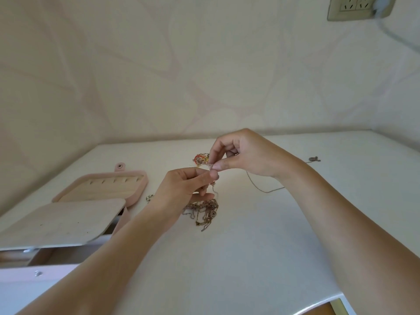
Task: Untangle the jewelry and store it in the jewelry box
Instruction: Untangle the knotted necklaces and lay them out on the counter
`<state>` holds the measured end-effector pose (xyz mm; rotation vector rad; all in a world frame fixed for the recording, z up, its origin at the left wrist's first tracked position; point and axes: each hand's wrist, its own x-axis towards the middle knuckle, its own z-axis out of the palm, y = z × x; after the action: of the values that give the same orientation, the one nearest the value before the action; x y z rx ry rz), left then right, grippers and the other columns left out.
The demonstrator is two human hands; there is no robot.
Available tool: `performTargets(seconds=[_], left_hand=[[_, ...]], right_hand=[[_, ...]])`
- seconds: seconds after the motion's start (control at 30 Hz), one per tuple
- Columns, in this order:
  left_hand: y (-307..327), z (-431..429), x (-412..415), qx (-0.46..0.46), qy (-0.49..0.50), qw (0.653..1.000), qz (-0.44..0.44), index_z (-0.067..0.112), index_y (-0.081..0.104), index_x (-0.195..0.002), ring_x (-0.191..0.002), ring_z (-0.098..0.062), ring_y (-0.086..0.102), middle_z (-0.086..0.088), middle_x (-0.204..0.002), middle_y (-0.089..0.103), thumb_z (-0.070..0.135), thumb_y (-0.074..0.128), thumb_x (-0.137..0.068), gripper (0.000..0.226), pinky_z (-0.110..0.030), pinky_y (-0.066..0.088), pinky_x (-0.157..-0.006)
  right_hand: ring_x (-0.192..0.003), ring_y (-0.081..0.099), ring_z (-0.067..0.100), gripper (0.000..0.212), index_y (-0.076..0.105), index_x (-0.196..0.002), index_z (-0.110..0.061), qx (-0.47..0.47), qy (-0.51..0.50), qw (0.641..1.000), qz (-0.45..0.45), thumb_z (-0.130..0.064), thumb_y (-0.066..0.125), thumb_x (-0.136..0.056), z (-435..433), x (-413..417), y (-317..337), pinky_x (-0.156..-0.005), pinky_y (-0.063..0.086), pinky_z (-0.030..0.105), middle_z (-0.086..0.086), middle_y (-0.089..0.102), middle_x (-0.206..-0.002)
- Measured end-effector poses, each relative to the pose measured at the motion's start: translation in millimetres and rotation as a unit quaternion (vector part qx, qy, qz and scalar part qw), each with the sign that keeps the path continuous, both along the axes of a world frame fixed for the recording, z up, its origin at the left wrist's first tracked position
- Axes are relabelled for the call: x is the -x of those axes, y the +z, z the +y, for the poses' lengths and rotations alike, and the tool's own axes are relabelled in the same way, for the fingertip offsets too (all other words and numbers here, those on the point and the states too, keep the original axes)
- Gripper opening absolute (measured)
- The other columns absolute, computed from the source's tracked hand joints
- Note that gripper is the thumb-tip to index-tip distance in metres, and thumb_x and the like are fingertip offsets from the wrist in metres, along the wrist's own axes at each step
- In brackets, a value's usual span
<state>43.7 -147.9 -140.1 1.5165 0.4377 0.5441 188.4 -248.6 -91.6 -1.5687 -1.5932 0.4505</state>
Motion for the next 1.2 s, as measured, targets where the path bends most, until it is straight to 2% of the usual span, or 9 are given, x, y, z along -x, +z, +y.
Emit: performTargets(seconds=[0.27,0.6,0.73,0.87,0.9,0.97,1.03,1.1,1.2], left_hand=[[5.5,3.0,3.5,0.009,-0.021,0.999,0.024,0.013,0.075,-0.078,-0.051,-0.007,0.03,0.004,-0.062,0.034,0.031,0.069,-0.067,0.022,-0.015,0.025,-0.04],[1.5,9.6,1.3,-0.033,0.031,0.999,0.007,0.015,0.069,-0.08,-0.051,-0.005,0.031,0.01,-0.057,0.039,0.019,0.066,-0.084,0.007,-0.014,0.025,-0.042],[1.6,13.9,4.0,-0.026,0.037,0.999,0.0,0.014,0.066,-0.075,-0.063,-0.008,0.043,0.004,-0.07,0.05,0.025,0.068,-0.08,0.012,-0.017,0.04,-0.053],[7.6,12.4,6.7,0.101,-0.022,0.993,-0.054,0.014,0.053,-0.068,-0.064,-0.013,0.052,0.0,-0.064,0.053,0.03,0.059,-0.082,0.022,-0.031,0.05,-0.08],[8.9,11.8,7.1,0.145,-0.032,0.986,-0.07,0.014,0.051,-0.068,-0.059,-0.014,0.051,0.0,-0.059,0.05,0.028,0.053,-0.088,0.025,-0.032,0.052,-0.079],[12.9,9.8,9.3,0.205,-0.053,0.973,-0.088,0.015,0.049,-0.071,-0.046,-0.011,0.042,0.003,-0.053,0.038,0.027,0.046,-0.092,0.025,-0.023,0.051,-0.055],[17.5,9.6,11.2,0.223,-0.071,0.968,-0.086,0.015,0.055,-0.081,-0.039,-0.005,0.029,0.006,-0.054,0.032,0.027,0.048,-0.088,0.015,-0.013,0.028,-0.033],[19.6,11.7,12.4,0.212,-0.079,0.971,-0.079,0.019,0.063,-0.098,-0.036,-0.002,0.022,0.007,-0.056,0.031,0.025,0.047,-0.088,0.02,-0.011,0.014,-0.029],[21.1,11.8,12.7,0.21,-0.097,0.969,-0.087,0.022,0.065,-0.104,-0.033,0.0,0.02,0.008,-0.055,0.033,0.021,0.043,-0.09,0.026,-0.012,0.011,-0.031]], right_hand=[[-0.048,0.03,0.005,0.02,0.062,-0.08,-0.023,-0.056,-0.063,0.996,-0.01,-0.005,0.071,-0.081,0.1,-9.6,1.9,-0.052,0.031,0.015,-0.008,0.066,-0.077],[-0.079,0.06,-0.005,0.033,0.071,-0.087,-0.029,0.044,-0.067,0.996,-0.05,-0.001,0.054,-0.092,-1.3,-6.7,3.7,-0.075,0.043,0.012,-0.02,0.065,-0.079],[-0.097,0.057,0.037,0.018,0.075,-0.083,-0.034,0.033,-0.072,0.995,-0.064,-0.018,0.067,-0.086,-2.7,-9.7,3.1,-0.088,0.047,0.045,-0.015,0.069,-0.084],[-0.093,0.064,0.024,0.008,0.076,-0.083,-0.025,0.028,-0.078,0.996,-0.045,-0.019,0.071,-0.084,-1.8,-9.6,2.4,-0.091,0.047,0.042,-0.009,0.072,-0.084],[-0.09,0.064,0.024,0.008,0.075,-0.083,-0.024,0.028,-0.075,0.996,-0.046,-0.019,0.069,-0.085,-1.6,-10.2,2.3,-0.09,0.048,0.042,-0.005,0.073,-0.087],[-0.078,0.063,0.017,0.01,0.073,-0.083,-0.02,0.031,-0.066,0.997,-0.031,-0.015,0.064,-0.088,-1.6,-10.9,2.5,-0.085,0.048,0.035,0.002,0.072,-0.091],[-0.068,0.059,0.01,0.016,0.068,-0.083,-0.016,0.033,-0.047,0.998,0.024,-0.01,0.058,-0.092,-2.1,-9.2,2.9,-0.078,0.049,0.028,0.008,0.067,-0.089],[-0.057,0.047,0.009,0.019,0.064,-0.083,-0.014,0.029,-0.025,0.996,0.076,-0.006,0.051,-0.095,-2.4,-7.0,2.8,-0.065,0.043,0.023,0.011,0.061,-0.086],[-0.056,0.044,0.002,0.016,0.065,-0.089,-0.014,0.041,-0.005,0.995,0.091,-0.009,0.052,-0.096,-3.0,-3.6,3.6,-0.058,0.032,0.018,-0.001,0.062,-0.077]])
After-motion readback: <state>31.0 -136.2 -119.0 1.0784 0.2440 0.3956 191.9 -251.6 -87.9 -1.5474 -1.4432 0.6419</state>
